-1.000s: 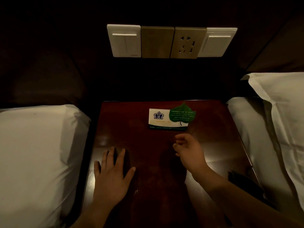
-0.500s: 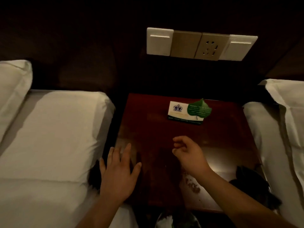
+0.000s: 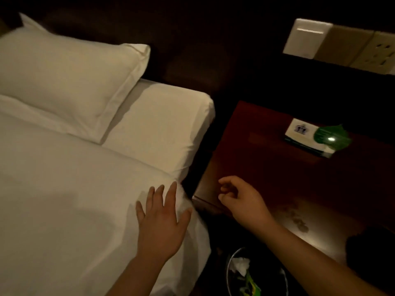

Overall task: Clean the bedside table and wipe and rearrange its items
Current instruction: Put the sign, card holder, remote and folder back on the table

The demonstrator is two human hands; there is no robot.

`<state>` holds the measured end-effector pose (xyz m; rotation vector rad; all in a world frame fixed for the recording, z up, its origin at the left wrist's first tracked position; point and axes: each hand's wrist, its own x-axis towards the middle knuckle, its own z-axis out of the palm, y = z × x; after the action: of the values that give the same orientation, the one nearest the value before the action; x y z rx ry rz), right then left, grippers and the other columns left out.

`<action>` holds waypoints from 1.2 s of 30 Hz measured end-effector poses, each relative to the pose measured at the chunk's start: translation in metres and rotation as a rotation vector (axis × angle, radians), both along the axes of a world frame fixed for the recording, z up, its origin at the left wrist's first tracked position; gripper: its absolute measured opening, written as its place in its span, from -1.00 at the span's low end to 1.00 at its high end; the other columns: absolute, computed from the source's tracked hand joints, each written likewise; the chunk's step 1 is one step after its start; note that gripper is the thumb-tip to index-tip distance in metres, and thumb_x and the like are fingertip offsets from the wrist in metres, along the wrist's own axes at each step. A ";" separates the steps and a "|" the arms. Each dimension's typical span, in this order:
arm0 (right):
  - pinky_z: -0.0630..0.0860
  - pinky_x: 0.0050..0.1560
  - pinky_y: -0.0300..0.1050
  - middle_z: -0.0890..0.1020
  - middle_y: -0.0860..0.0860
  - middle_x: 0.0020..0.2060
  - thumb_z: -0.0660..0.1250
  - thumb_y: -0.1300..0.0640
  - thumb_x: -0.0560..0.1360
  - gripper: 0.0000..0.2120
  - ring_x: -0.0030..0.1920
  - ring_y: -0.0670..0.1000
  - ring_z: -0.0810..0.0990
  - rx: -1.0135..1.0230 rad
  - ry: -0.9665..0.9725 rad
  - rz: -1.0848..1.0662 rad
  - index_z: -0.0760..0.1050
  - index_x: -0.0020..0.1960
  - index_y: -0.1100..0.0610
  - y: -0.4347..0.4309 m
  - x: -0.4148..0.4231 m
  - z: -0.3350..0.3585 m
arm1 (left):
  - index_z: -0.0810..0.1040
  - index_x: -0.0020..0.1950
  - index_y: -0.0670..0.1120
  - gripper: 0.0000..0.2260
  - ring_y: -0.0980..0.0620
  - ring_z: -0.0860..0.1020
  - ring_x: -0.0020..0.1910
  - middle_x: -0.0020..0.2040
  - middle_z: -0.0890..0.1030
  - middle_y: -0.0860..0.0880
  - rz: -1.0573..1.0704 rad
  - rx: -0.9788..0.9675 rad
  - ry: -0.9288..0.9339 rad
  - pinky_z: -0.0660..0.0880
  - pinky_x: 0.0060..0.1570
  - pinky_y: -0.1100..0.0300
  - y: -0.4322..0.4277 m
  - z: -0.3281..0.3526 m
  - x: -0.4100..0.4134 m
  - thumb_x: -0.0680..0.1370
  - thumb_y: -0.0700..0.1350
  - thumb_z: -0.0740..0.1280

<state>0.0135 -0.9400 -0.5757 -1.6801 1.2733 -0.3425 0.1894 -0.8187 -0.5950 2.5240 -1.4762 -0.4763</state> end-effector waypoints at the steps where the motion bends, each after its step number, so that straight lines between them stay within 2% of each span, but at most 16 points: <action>1: 0.56 0.07 -0.08 0.56 -0.08 0.07 0.34 0.14 0.51 -0.69 -0.02 -0.14 0.57 -0.001 0.008 0.034 0.50 0.22 -0.06 0.007 0.013 0.000 | 0.00 0.62 0.12 -0.36 -0.10 -0.03 0.62 0.62 0.15 -0.08 0.026 0.004 0.002 -0.05 0.52 -0.26 0.011 -0.001 0.010 0.60 0.29 0.08; 3: 0.56 0.08 -0.05 0.57 -0.08 0.06 0.35 0.12 0.50 -0.69 -0.01 -0.11 0.57 -0.011 0.025 0.100 0.50 0.22 -0.07 0.020 0.039 0.001 | -0.01 0.62 0.13 -0.36 -0.09 -0.04 0.62 0.62 0.14 -0.07 0.074 0.018 0.000 -0.05 0.52 -0.26 0.031 -0.002 0.028 0.59 0.31 0.05; 7: 0.52 0.04 -0.17 0.57 -0.12 0.04 0.36 0.08 0.49 -0.70 -0.02 -0.15 0.55 -0.051 0.041 0.190 0.50 0.21 -0.09 0.046 0.089 0.002 | -0.02 0.62 0.14 -0.36 -0.09 -0.03 0.62 0.63 0.13 -0.06 0.149 0.026 0.006 -0.03 0.52 -0.25 0.067 -0.001 0.063 0.59 0.33 -0.02; 14: 0.52 -0.07 -0.24 0.58 -0.18 -0.02 0.38 0.06 0.48 -0.71 -0.08 -0.19 0.56 -0.099 0.035 0.310 0.50 0.17 -0.14 0.105 0.178 0.008 | -0.05 0.62 0.14 -0.36 -0.11 -0.03 0.62 0.64 0.08 -0.05 0.214 0.057 -0.024 0.01 0.54 -0.23 0.139 0.013 0.129 0.58 0.34 -0.05; 18: 0.48 -0.12 -0.29 0.58 -0.18 -0.01 0.36 0.07 0.49 -0.71 -0.08 -0.19 0.56 -0.080 0.031 0.444 0.49 0.19 -0.13 0.151 0.236 0.010 | -0.03 0.62 0.14 -0.35 -0.10 0.02 0.62 0.64 0.11 -0.06 0.346 0.033 0.051 0.12 0.53 -0.18 0.196 0.022 0.168 0.58 0.34 0.01; 22: 0.47 -0.23 -0.38 0.59 -0.20 -0.08 0.35 0.07 0.51 -0.74 -0.15 -0.22 0.58 0.008 0.013 0.565 0.50 0.17 -0.15 0.211 0.295 0.010 | 0.00 0.62 0.13 -0.35 -0.09 0.07 0.61 0.63 0.14 -0.07 0.483 0.015 0.059 0.15 0.53 -0.13 0.268 0.027 0.208 0.59 0.33 0.05; 25: 0.51 -0.16 -0.30 0.61 -0.19 -0.09 0.35 0.08 0.51 -0.75 -0.14 -0.21 0.58 0.037 0.009 0.665 0.51 0.16 -0.14 0.261 0.335 0.009 | 0.03 0.62 0.11 -0.35 -0.09 0.11 0.59 0.61 0.19 -0.08 0.593 0.009 0.047 0.17 0.52 -0.12 0.327 0.025 0.235 0.59 0.31 0.09; 30: 0.62 -0.05 -0.05 0.64 -0.10 -0.12 0.35 0.10 0.48 -0.76 -0.15 -0.10 0.63 0.134 0.009 0.760 0.53 0.13 -0.10 0.335 0.392 0.003 | 0.12 0.61 0.08 -0.36 -0.12 0.17 0.57 0.58 0.26 -0.10 0.743 0.034 0.018 0.21 0.49 -0.13 0.411 0.015 0.266 0.58 0.30 0.10; 34: 0.64 -0.07 0.00 0.64 -0.08 -0.13 0.34 0.13 0.49 -0.78 -0.17 -0.06 0.65 0.222 0.034 0.774 0.55 0.10 -0.08 0.390 0.429 -0.009 | 0.34 0.54 -0.05 -0.32 -0.22 0.25 0.52 0.50 0.38 -0.19 0.911 0.036 -0.025 0.24 0.44 -0.23 0.480 0.008 0.287 0.52 0.31 0.09; 36: 0.62 -0.24 -0.10 0.67 -0.09 -0.22 0.32 0.17 0.49 -0.76 -0.25 -0.09 0.66 0.276 0.032 0.765 0.54 0.13 -0.01 0.415 0.448 -0.018 | 0.31 0.55 -0.06 -0.34 -0.25 0.17 0.55 0.54 0.30 -0.23 1.043 0.084 -0.016 0.18 0.46 -0.26 0.516 0.001 0.298 0.55 0.27 0.21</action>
<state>0.4612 -0.5254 -0.5937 -1.7881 0.5841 0.3066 0.4875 -0.3029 -0.5945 2.8850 -0.0041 -0.3149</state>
